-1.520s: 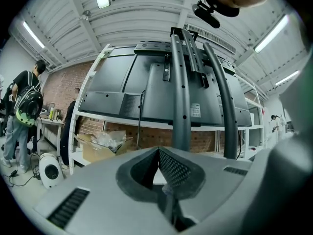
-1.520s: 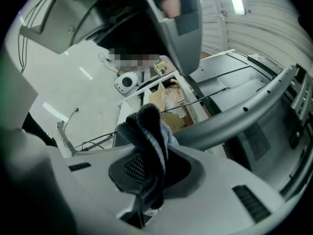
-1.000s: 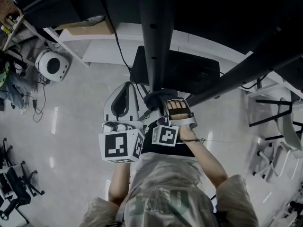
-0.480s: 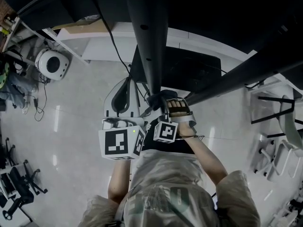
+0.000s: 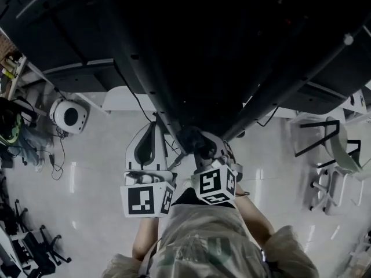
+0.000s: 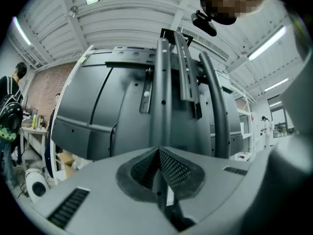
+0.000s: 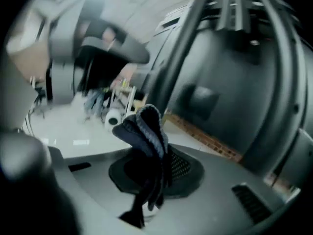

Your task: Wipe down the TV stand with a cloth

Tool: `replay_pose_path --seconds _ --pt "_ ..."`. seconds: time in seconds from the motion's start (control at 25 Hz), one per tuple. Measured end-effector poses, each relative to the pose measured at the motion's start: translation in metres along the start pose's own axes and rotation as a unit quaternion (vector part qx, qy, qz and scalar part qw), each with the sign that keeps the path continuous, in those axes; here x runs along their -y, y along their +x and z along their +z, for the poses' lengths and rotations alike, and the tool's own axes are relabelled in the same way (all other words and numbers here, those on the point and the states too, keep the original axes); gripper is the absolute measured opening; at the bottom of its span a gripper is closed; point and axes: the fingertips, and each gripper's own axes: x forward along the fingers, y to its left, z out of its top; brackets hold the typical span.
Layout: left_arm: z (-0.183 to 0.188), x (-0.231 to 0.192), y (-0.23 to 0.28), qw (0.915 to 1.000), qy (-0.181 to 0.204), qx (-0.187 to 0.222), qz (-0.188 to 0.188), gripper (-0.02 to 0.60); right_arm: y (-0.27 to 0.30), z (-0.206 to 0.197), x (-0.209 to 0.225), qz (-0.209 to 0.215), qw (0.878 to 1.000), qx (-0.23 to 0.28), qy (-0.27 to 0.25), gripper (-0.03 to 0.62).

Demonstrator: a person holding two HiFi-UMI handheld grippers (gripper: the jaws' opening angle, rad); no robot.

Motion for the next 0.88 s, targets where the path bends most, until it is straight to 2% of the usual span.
replay_pose_path --seconds 0.04,0.08,0.16,0.24,0.32,0.36,0.44,0.64,0.88 --pt "0.019 0.009 -0.003 0.9999 0.004 0.011 -0.01 0.015 -0.025 0.034 0.018 -0.007 0.997 0.043 0.057 0.057" --pt "0.035 0.018 -0.006 0.9995 0.009 0.023 -0.019 0.015 -0.05 0.066 0.036 -0.017 0.99 0.09 0.11 0.057" --pt "0.063 0.037 -0.008 0.9976 0.017 0.054 -0.04 0.015 -0.093 0.106 0.074 -0.046 0.964 0.166 0.204 0.057" --pt "0.079 0.058 -0.004 0.9948 0.019 0.076 -0.065 0.015 -0.122 0.114 0.104 -0.08 0.936 0.204 0.276 0.057" --pt "0.083 0.079 0.001 0.9923 0.014 0.08 -0.093 0.015 -0.141 0.107 0.12 -0.113 0.919 0.214 0.311 0.057" --pt "0.083 0.088 0.004 0.991 0.012 0.081 -0.106 0.015 -0.148 0.101 0.124 -0.131 0.917 0.213 0.311 0.057" --pt "0.085 0.102 0.007 0.9886 0.01 0.084 -0.124 0.015 -0.158 0.091 0.129 -0.162 0.921 0.205 0.29 0.057" --pt "0.082 0.124 0.009 0.986 0.015 0.085 -0.143 0.015 -0.179 0.079 0.131 -0.209 0.929 0.193 0.238 0.057" --pt "0.087 0.13 0.006 0.9832 0.006 0.099 -0.153 0.014 -0.186 0.081 0.135 -0.214 0.927 0.199 0.235 0.057"
